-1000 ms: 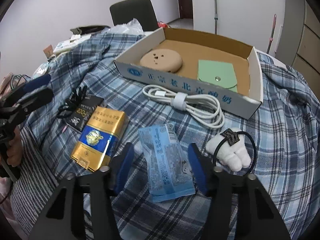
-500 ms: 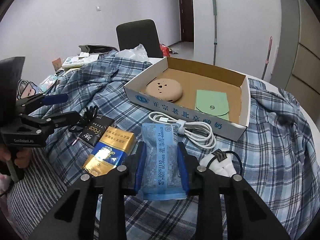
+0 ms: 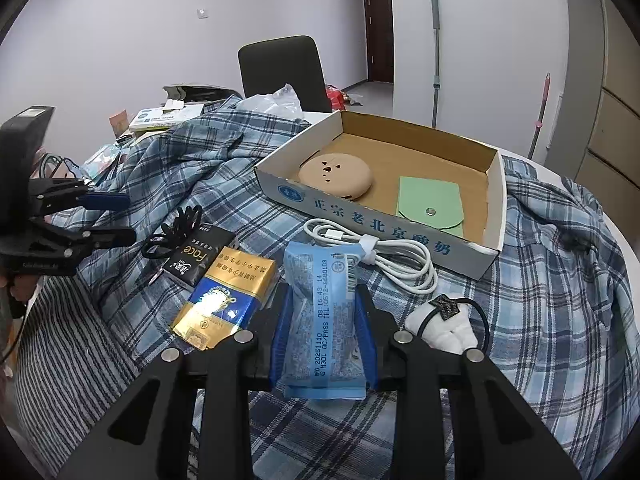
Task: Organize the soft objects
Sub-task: 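Grasp the black coiled cable with the left gripper while the right gripper holds the packet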
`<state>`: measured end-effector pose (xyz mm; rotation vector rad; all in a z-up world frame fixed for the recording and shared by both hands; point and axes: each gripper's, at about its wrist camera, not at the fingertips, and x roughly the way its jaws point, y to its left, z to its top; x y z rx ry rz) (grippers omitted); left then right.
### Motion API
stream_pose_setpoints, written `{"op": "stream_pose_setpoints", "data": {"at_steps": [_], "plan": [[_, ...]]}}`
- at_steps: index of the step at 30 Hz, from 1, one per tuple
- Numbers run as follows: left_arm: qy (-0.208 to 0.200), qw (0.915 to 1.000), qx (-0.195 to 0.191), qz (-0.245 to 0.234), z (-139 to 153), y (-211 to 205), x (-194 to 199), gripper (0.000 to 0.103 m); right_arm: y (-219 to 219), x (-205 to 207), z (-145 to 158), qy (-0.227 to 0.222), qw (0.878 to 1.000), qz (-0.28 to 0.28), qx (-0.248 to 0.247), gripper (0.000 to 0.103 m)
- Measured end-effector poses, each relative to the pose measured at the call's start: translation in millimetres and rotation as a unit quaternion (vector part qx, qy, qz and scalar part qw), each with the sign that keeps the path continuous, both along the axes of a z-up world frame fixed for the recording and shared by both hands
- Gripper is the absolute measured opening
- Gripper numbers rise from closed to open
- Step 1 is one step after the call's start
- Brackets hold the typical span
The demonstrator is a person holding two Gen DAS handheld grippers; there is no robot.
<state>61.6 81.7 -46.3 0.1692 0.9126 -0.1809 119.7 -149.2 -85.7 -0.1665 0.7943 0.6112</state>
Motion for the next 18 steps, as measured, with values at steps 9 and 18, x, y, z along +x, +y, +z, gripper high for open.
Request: {"op": "stream_pose_setpoints", "data": {"at_steps": [9,18], "plan": [[0.038,0.9942,0.096,-0.028,-34,-26,8,0.058,-1,1,0,0.001,1.000,-0.005,0.001,0.030],[0.033,0.9960,0.078,-0.029,-29,-28,45,0.058,-2,2,-1,0.009,1.000,-0.003,0.005,0.030]]}}
